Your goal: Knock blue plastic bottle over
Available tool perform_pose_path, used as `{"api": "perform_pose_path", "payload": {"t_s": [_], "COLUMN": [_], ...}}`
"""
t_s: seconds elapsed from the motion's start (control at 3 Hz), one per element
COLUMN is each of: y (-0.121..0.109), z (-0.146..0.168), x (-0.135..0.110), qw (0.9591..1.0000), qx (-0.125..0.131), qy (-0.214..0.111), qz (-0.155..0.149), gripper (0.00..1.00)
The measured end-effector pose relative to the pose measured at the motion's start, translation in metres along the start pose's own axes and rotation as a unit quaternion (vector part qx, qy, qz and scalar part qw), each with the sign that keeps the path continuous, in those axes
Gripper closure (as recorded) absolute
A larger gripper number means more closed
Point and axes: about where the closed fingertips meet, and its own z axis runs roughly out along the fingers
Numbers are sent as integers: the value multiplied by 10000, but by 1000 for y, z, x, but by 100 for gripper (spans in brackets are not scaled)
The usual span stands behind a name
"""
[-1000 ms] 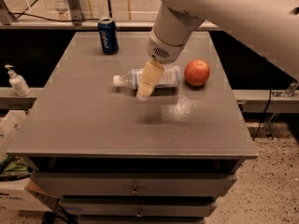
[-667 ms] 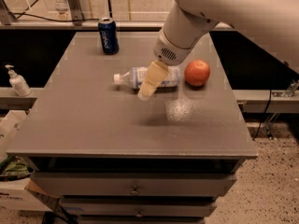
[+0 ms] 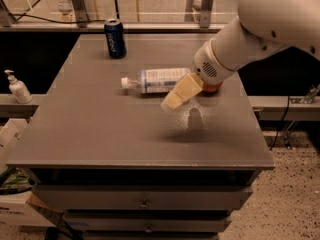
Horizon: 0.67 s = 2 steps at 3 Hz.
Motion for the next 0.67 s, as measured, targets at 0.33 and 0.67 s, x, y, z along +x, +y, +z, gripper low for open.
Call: {"api": "perform_pose_path", "payload": {"t_s": [0.33,0.67], "y": [-8,-15], "z": [-18,-40], "x": [28,57], "qw": [9978,9923], "qx": [75,242], "qy": [-436,-783], "qz": [490,930], "gripper": [0,0]}}
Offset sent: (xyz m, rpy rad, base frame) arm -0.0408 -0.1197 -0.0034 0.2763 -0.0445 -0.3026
